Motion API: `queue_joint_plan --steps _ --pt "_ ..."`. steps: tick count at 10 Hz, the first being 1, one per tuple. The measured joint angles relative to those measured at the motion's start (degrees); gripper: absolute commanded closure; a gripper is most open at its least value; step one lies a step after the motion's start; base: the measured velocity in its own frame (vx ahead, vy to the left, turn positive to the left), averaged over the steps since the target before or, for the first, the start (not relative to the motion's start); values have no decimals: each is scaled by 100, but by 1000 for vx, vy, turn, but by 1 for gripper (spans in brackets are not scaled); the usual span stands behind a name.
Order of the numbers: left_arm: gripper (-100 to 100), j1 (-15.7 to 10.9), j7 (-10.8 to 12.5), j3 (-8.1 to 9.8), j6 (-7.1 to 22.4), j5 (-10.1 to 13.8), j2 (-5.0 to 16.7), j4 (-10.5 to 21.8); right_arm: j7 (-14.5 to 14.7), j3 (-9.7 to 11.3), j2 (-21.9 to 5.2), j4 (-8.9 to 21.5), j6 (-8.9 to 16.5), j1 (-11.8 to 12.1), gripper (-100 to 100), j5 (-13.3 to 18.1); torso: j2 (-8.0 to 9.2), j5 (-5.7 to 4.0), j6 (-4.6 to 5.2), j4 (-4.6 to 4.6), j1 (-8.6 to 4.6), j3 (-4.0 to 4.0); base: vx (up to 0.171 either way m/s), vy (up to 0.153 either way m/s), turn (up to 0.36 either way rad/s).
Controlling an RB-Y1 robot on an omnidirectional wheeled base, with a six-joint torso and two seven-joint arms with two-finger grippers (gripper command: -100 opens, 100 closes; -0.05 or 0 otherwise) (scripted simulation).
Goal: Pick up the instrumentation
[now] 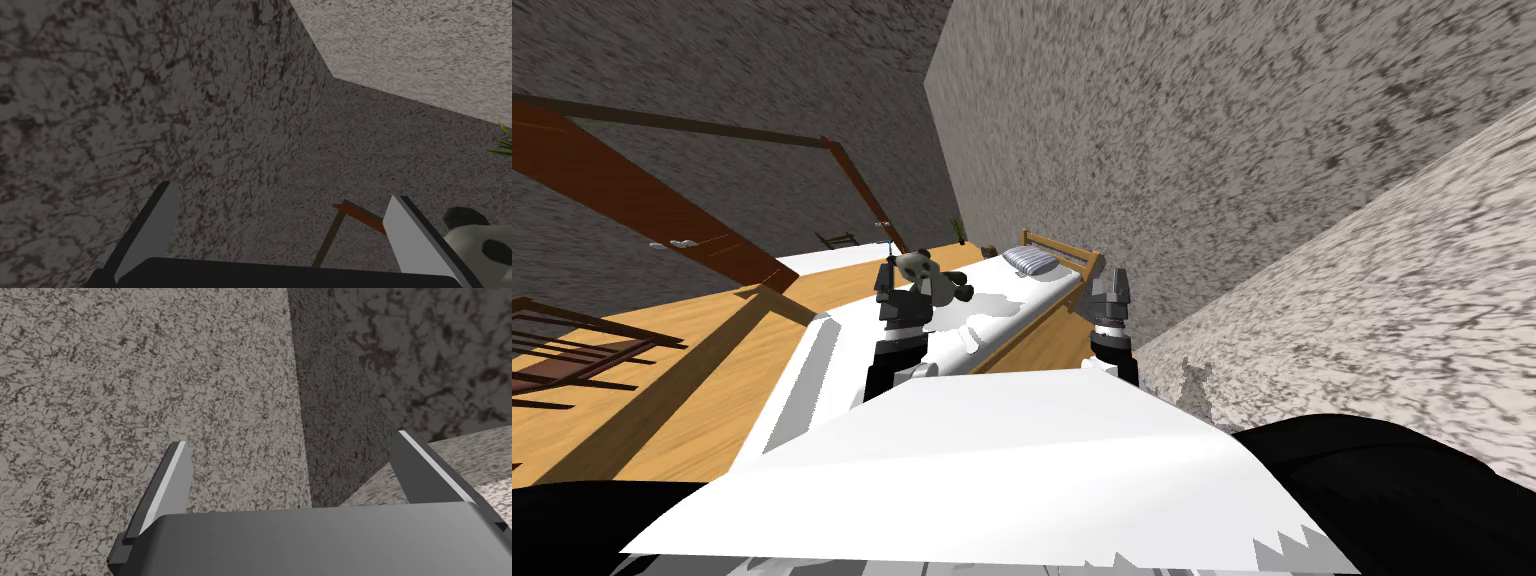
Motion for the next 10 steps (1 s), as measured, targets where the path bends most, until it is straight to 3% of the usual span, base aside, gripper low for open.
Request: queue_joint_plan --steps 4,8,10 --pt "-100 159 44 32 -78 215 644 366 0 0 0 0 0 1 0 0 -6 -2 -1 -1 -11 -4 17 -32 96" --pt "-100 242 109 78 -64 518 1407 992 0 0 0 0 0 1 0 0 -21 -3 -1 -5 -15 -12 49 -51 109" --pt "-100 486 139 21 -152 659 1826 1304 0 0 0 0 0 1 0 0 -25 -4 0 -6 -22 -14 70 -74 86"
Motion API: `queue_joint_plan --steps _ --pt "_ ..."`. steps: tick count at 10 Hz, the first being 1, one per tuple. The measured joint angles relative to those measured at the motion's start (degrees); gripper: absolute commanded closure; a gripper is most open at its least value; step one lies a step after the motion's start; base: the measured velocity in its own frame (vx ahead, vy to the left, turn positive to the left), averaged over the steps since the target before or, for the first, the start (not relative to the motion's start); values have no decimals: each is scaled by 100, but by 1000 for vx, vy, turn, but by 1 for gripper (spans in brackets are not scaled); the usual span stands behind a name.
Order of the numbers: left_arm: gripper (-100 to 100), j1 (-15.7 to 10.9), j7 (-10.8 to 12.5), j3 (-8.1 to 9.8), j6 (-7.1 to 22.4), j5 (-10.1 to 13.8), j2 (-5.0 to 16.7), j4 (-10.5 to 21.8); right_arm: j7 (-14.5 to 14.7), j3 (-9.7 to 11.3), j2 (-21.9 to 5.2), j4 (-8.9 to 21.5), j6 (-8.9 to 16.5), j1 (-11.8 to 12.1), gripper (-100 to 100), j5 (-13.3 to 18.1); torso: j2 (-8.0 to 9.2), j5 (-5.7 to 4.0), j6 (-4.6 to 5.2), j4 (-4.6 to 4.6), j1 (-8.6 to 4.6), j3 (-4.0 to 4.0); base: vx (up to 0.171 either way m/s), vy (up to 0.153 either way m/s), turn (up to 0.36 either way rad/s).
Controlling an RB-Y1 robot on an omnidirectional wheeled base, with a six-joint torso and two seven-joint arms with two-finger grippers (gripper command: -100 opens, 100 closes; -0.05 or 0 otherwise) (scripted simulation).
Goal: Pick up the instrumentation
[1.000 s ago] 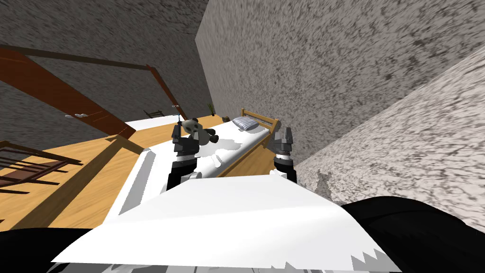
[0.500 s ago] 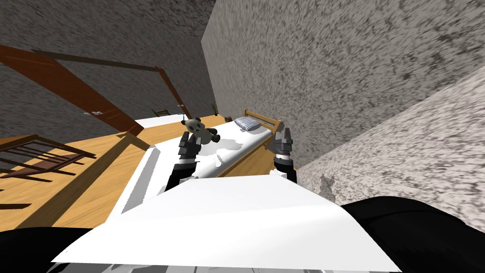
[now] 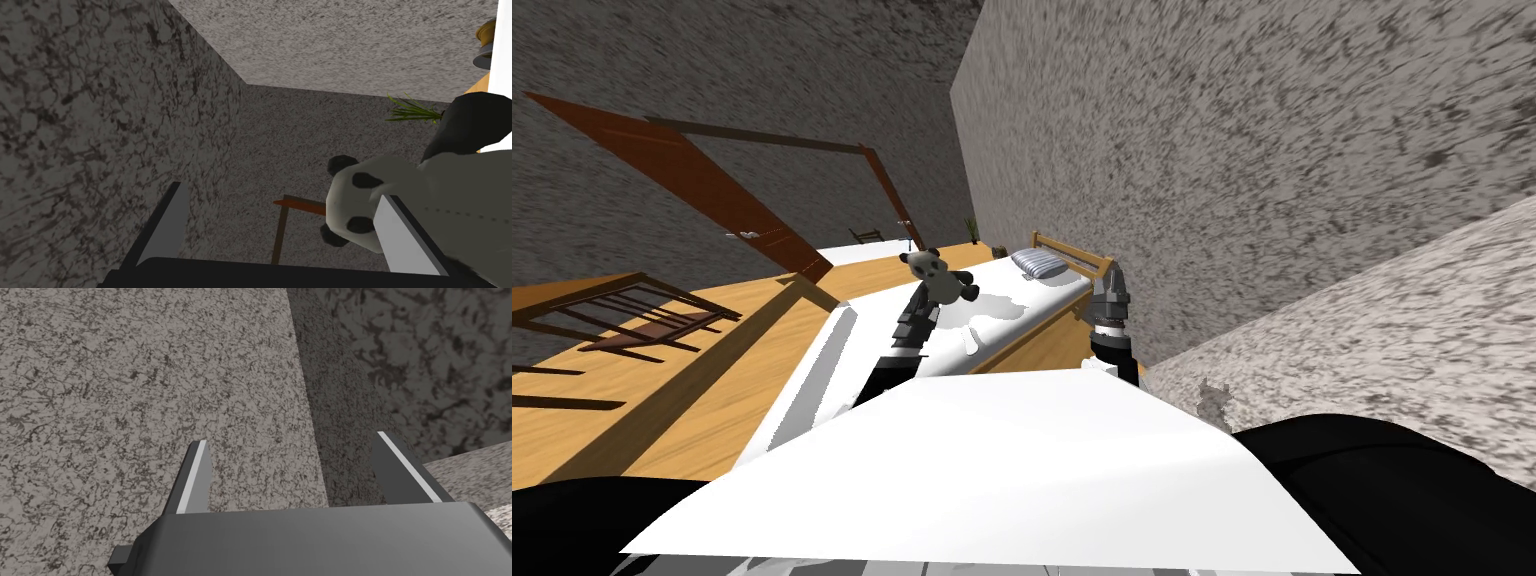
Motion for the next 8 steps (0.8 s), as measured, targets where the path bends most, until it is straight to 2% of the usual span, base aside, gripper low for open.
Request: queue_joint_plan --steps 2,8 --pt "-100 29 -15 -65 57 87 314 279 0 0 0 0 0 0 0 0 1 0 2 0 3 0 60 -46 44" --pt "-100 435 11 -295 90 298 1245 1042 0 0 0 0 0 0 0 0 -12 0 3 -3 5 -7 86 -61 38"
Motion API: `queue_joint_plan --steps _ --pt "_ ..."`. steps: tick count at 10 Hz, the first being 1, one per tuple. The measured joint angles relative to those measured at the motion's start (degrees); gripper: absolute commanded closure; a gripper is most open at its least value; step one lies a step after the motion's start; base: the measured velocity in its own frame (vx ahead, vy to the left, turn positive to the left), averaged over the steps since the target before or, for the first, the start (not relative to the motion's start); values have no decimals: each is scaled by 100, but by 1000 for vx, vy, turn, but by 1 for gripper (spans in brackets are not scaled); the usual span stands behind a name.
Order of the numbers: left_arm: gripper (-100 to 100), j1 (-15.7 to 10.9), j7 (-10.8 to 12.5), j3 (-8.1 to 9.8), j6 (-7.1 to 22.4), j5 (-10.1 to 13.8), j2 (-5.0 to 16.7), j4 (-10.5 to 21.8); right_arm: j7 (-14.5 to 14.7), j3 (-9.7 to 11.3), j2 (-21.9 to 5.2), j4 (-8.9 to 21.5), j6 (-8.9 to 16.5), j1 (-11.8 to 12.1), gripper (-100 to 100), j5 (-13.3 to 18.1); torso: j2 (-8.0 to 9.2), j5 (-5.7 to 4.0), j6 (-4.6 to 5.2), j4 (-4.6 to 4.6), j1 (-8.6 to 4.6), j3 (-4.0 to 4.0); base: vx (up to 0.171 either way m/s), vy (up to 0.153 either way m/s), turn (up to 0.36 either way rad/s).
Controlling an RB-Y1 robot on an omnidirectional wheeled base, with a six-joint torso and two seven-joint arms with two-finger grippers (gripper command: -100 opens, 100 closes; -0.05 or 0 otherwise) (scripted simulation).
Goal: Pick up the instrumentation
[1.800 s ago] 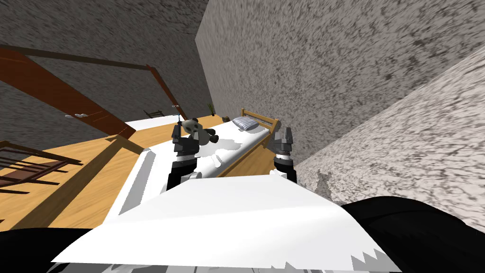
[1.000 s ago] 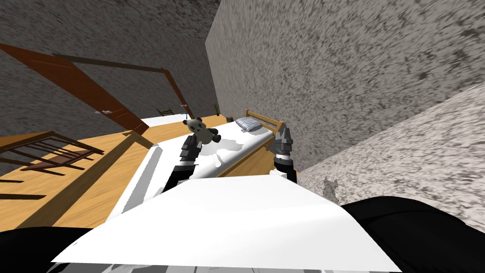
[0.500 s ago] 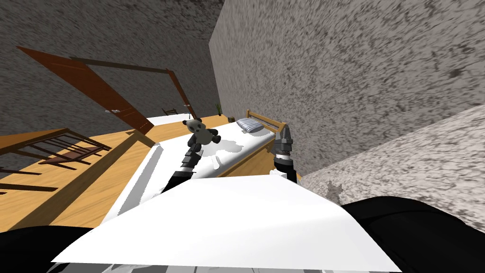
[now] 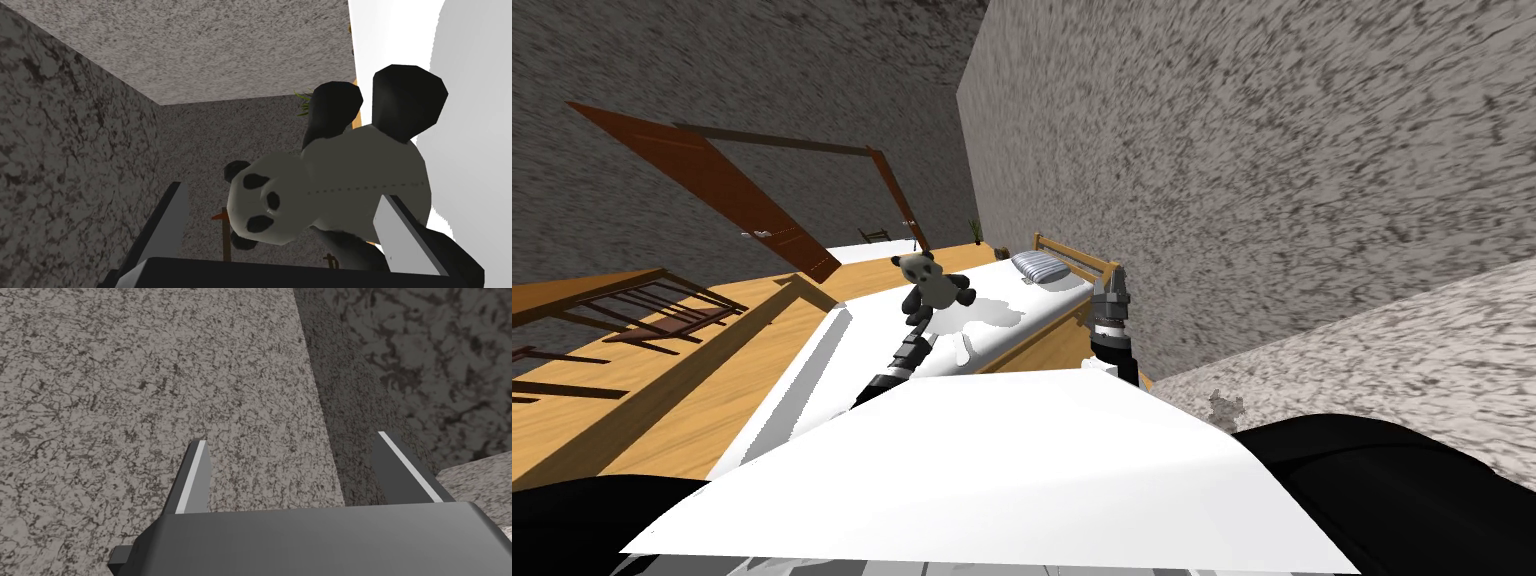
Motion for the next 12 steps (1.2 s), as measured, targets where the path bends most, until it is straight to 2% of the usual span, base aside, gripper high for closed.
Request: queue_joint_plan --steps 1,2,4,5,6,8,9,12 --pt "-100 2 0 -64 38 22 165 172 0 0 0 0 0 0 0 0 4 1 0 1 1 3 130 -87 20" --pt "-100 113 -14 -155 47 36 316 371 0 0 0 0 0 1 0 0 -9 -1 -2 -1 -10 -4 106 -67 17" --pt "-100 214 16 -224 165 89 654 508 0 0 0 0 0 0 0 0 0 0 0 0 -2 0 100 -67 -6" --pt "-100 371 16 -307 165 98 841 697 0 0 0 0 0 0 0 0 -6 -1 -2 -1 -6 -3 149 -92 -10" --pt "-100 402 -6 -455 190 82 985 968 0 0 0 0 0 1 0 0 -17 -1 0 -3 -12 -9 126 -63 -3" --pt "-100 547 2 -538 393 104 1325 1014 0 0 0 0 0 0 0 0 -13 0 1 -2 2 -7 143 -49 -42" --pt "-100 735 -1 -595 521 103 1536 1035 0 0 0 0 0 1 0 0 -22 0 0 -4 1 -12 123 -45 -11" --pt "-100 819 -55 -832 567 35 1762 1440 0 0 0 0 0 0 0 0 0 1 0 0 6 0 92 -45 -38"
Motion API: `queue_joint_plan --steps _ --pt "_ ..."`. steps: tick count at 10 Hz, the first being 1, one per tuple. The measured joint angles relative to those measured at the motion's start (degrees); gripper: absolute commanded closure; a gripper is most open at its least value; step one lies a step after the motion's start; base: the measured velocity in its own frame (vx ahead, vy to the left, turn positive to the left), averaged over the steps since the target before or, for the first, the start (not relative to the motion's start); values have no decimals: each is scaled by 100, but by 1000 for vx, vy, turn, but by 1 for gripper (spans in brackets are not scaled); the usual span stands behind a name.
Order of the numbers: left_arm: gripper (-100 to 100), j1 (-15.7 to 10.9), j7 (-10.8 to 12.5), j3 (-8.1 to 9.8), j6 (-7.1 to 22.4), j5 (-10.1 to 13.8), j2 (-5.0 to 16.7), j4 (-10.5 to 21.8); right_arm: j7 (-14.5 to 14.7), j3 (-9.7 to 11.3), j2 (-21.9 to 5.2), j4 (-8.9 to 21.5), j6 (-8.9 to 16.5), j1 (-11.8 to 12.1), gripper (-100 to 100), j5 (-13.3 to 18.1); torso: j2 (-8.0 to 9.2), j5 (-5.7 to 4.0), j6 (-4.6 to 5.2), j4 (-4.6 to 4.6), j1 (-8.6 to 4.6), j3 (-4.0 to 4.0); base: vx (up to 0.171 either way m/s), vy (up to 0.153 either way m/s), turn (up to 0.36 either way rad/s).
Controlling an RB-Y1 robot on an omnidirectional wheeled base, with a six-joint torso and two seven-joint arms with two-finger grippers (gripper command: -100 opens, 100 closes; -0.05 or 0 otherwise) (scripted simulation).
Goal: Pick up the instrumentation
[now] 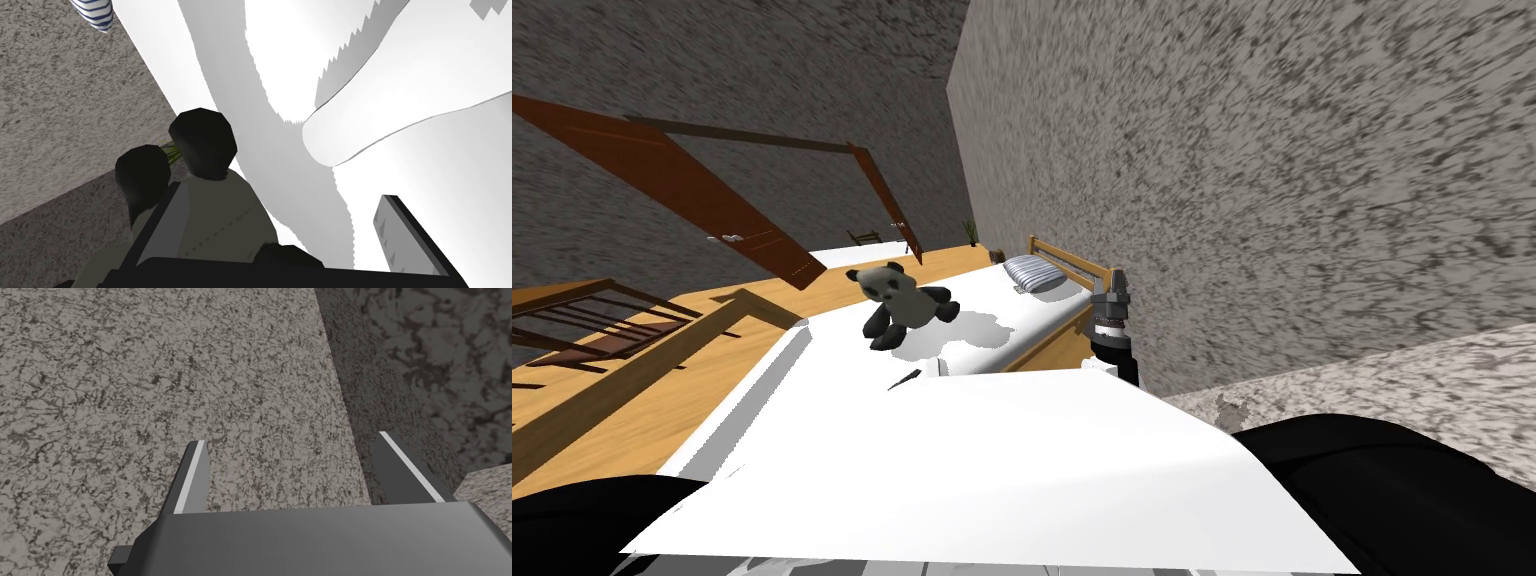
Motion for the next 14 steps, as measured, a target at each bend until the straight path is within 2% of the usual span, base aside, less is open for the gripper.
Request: queue_joint_plan --steps 2,3,4,5,6,7,8,11,12,14 --pt "-100 371 -9 -62 178 -23 372 -6 0 0 0 0 0 0 0 0 -9 -3 1 -1 -13 -4 125 -67 -63" --pt "-100 254 -1 -201 171 -50 440 244 0 0 0 0 0 0 0 0 -8 -1 1 -1 -8 -4 123 -28 -57" --pt "-100 265 1 -307 224 -84 553 392 0 0 0 0 0 0 0 0 -11 0 1 -2 2 -5 165 -45 -112" --pt "-100 348 -29 -400 443 -135 680 382 0 0 0 0 0 1 0 0 -22 0 2 -4 -3 -12 117 -49 -47" --pt "-100 344 -30 -486 455 -160 756 559 0 0 0 0 0 0 0 0 -11 -1 0 -3 -4 -7 99 -56 -68" --pt "-100 451 -64 -552 466 -216 818 643 0 0 0 0 0 0 0 0 -4 -2 0 0 -9 -2 151 -49 -137" --pt "-100 543 -68 -648 558 -257 991 701 0 0 0 0 0 0 0 0 -16 -2 3 -3 -6 -9 190 -47 -187" --pt "-100 670 -109 -1053 809 -479 1316 1034 0 0 0 0 0 1 0 0 -33 -3 2 -7 -15 -19 183 -65 -140" --pt "-100 785 -154 -1129 947 -569 1369 1005 0 0 0 0 0 1 0 0 -31 -4 2 -6 -16 -18 155 -45 -130" --pt "-100 839 -189 -1383 1057 -724 1495 1181 0 0 0 0 0 0 0 0 -17 -2 2 -3 -8 -10 130 -34 -143"
